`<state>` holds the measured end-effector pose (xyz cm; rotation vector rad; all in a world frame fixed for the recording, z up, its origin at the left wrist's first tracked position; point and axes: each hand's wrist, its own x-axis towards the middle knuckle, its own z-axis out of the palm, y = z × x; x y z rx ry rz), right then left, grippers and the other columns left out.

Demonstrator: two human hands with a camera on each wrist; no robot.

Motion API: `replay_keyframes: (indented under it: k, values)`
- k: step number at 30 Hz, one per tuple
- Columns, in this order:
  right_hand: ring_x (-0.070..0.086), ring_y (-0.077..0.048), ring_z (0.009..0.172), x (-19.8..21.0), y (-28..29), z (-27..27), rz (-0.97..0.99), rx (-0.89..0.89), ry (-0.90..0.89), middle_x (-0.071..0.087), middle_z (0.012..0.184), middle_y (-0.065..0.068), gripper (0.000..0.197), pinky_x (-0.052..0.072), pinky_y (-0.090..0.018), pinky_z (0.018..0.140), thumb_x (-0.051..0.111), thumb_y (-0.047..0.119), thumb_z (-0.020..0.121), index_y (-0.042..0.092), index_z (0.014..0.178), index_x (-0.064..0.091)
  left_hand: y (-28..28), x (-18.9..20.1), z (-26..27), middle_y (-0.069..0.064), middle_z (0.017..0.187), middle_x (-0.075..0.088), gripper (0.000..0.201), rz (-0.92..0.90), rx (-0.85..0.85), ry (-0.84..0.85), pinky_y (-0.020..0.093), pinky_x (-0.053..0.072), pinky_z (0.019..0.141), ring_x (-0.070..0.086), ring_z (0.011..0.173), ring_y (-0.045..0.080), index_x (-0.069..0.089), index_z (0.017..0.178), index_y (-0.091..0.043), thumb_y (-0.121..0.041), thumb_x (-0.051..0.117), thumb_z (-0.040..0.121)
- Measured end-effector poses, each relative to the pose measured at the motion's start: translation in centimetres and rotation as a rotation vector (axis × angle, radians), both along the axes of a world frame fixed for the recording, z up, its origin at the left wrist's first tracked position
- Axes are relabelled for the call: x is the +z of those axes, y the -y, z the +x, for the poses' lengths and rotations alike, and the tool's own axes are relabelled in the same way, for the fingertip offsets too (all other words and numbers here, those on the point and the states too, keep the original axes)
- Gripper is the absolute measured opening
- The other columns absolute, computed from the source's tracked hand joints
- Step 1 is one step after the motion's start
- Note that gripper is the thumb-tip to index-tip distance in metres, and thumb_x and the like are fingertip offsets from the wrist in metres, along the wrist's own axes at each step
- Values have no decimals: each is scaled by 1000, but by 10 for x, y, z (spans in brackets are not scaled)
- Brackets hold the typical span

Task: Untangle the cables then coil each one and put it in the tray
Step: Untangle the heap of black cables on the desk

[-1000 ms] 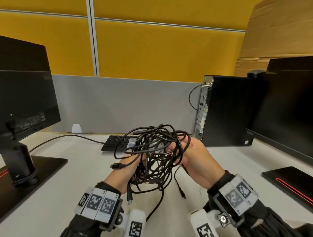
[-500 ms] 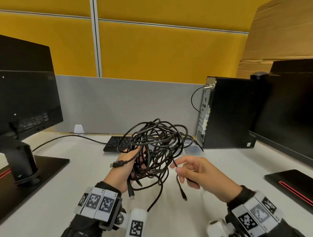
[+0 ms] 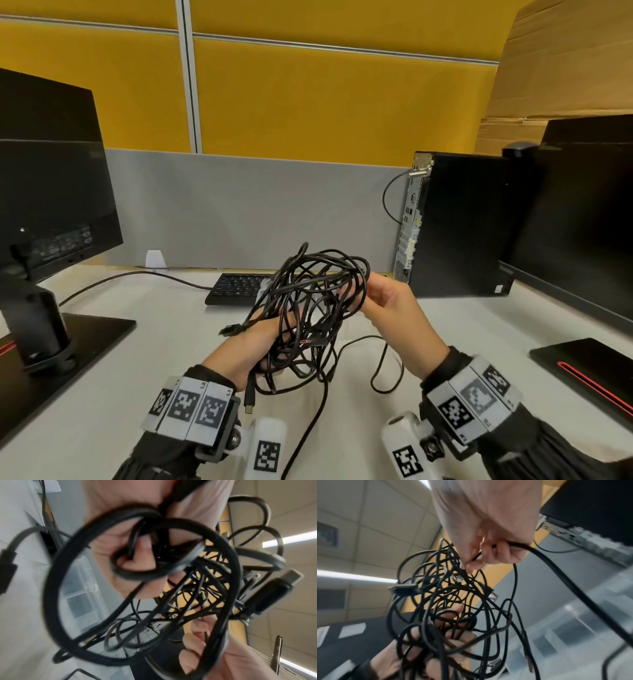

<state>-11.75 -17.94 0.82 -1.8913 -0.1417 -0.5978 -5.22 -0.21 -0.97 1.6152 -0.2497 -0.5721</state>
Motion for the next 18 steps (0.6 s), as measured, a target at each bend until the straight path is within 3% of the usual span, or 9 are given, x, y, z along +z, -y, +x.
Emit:
replay_keyframes:
  k: [2,4,8,11,13,14,16,17,18]
  values:
    - [53,8,53,-1,0,-2,104,63,-87,62,59,14,12,39,-5,53,54,11,93,13,92,66,1,3,-6,-4,51,56,29,49,-1,51,21,47,52,53,44,7,57,78,-15,-41,55,90]
    - [49,7,52,-6,1,-1,167,79,-178,58,55,19,12,35,-7,54,52,16,94,17,89,64,2,4,-11,-3,57,61,23,58,-24,129,23,50,54,57,48,7,60,84,-16,-38,56,89]
    - [44,-22,87,-11,-1,2,353,132,-291,61,93,-5,21,33,-34,79,54,17,93,8,105,68,2,4,-12,4,73,60,20,105,-18,258,31,47,65,57,64,15,57,84,-16,-34,52,93]
    - [50,-26,98,-10,-1,-1,477,244,-345,65,110,-11,35,33,-41,87,55,15,82,5,115,63,2,3,-11,2,71,60,21,113,-3,237,32,43,70,55,64,16,57,82,-19,-36,52,92]
    - [56,-18,91,-12,2,-1,519,324,-367,65,110,-13,30,37,-37,85,55,11,85,6,113,64,1,4,-10,-3,68,62,18,108,1,230,30,47,66,58,62,12,57,84,-23,-40,54,91]
    - [56,-15,81,-12,1,-1,553,358,-366,64,103,-11,23,36,-34,80,55,12,86,8,106,67,0,3,-10,-3,75,63,22,100,-22,240,31,50,71,60,70,13,56,90,-25,-46,58,86]
    - [47,-22,78,-13,2,1,629,381,-370,57,96,-11,22,34,-33,77,60,18,85,7,103,65,-4,-1,-7,-2,102,63,58,93,-99,278,36,47,94,59,98,13,52,112,-23,-56,65,65]
    - [43,-27,82,-13,2,1,639,368,-359,53,96,-13,30,37,-32,78,60,21,86,4,109,61,-6,-2,-6,-6,112,60,71,83,-132,308,32,44,99,56,107,6,48,119,-25,-56,68,59]
    - [45,-27,81,-12,2,2,643,349,-342,52,93,-14,30,44,-29,75,57,23,90,3,112,58,-8,-1,-6,-11,115,57,73,60,-158,353,22,44,96,52,107,-4,43,119,-30,-53,70,56]
